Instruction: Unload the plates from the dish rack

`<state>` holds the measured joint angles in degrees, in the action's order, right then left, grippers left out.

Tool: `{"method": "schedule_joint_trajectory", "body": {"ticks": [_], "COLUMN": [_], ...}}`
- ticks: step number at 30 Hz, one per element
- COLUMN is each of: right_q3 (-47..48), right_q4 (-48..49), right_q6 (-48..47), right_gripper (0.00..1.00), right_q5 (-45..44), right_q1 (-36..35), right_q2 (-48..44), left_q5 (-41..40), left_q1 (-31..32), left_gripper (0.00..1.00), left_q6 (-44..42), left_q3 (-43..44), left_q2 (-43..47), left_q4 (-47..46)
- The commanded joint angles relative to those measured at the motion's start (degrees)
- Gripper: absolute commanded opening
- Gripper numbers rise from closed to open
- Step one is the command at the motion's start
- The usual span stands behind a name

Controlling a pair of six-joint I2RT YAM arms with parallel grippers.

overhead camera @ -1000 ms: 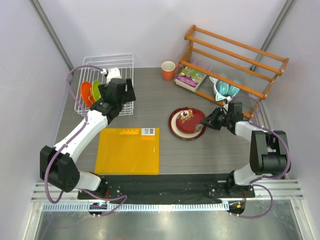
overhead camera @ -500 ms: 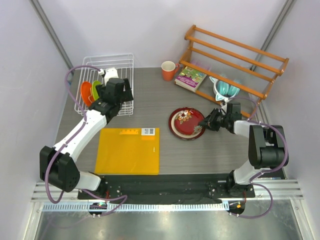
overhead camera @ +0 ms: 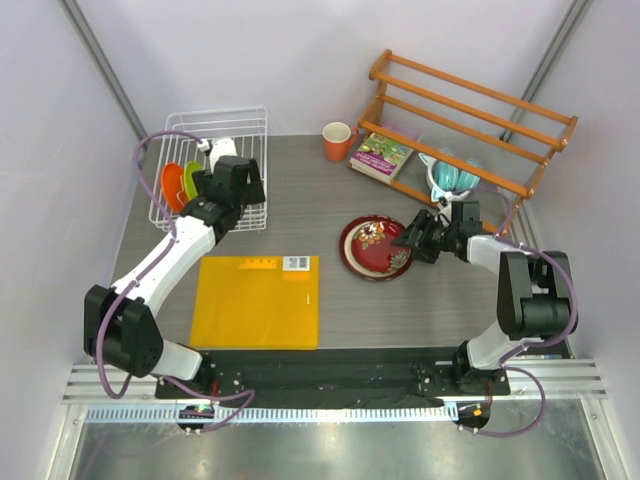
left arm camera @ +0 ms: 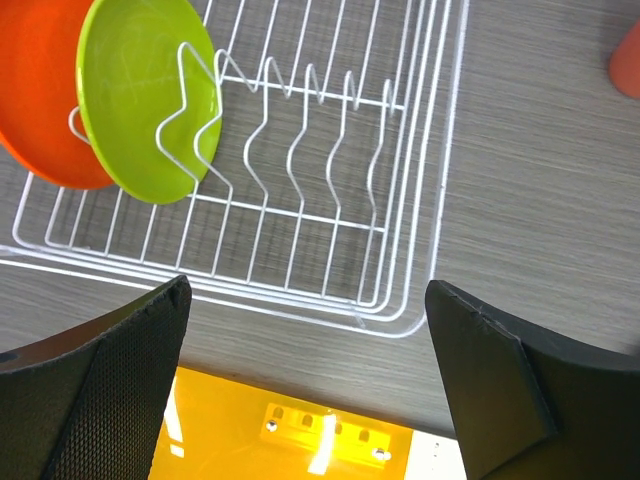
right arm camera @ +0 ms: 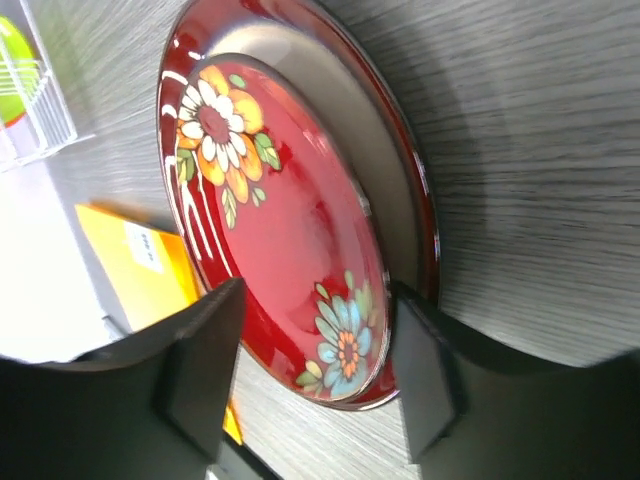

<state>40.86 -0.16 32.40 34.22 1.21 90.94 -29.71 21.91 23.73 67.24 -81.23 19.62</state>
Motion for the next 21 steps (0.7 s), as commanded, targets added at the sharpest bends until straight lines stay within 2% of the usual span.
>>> {"method": "schedule_joint_trajectory", "body": {"ticks": [1,7,16,21], "right_q3": [3.26,4.23,3.79,3.17], "right_q4": [-9.23,-12.05,-12.14,-12.14], "right_q6": [-7.00,-7.53,-7.88,-7.62], "right_gripper": [0.69,0.81,0.83,0.84], "right_q5": [-9.76,-14.88,-18.75,-19.36], "right_q1": [0.37,0.19,0.19,0.19], "right_q2": [-3.83,-9.53,-16.31,-19.56], "left_q5": [-1.04,-0.25,-0.52,-4.38], "left_q1": [-2.22,-6.35,-9.07,-9.96], "left_gripper": [1.00,0.99,0.99,1.00], "left_q6": [0.88,1.33,0.97,0.27], "left_q3": [2.63,3.86,4.04,5.26], "left_q2": [-1.73,-4.11,-5.16,-7.18], "left_q4": [-0.02,1.39,0.07,-0.37]}}
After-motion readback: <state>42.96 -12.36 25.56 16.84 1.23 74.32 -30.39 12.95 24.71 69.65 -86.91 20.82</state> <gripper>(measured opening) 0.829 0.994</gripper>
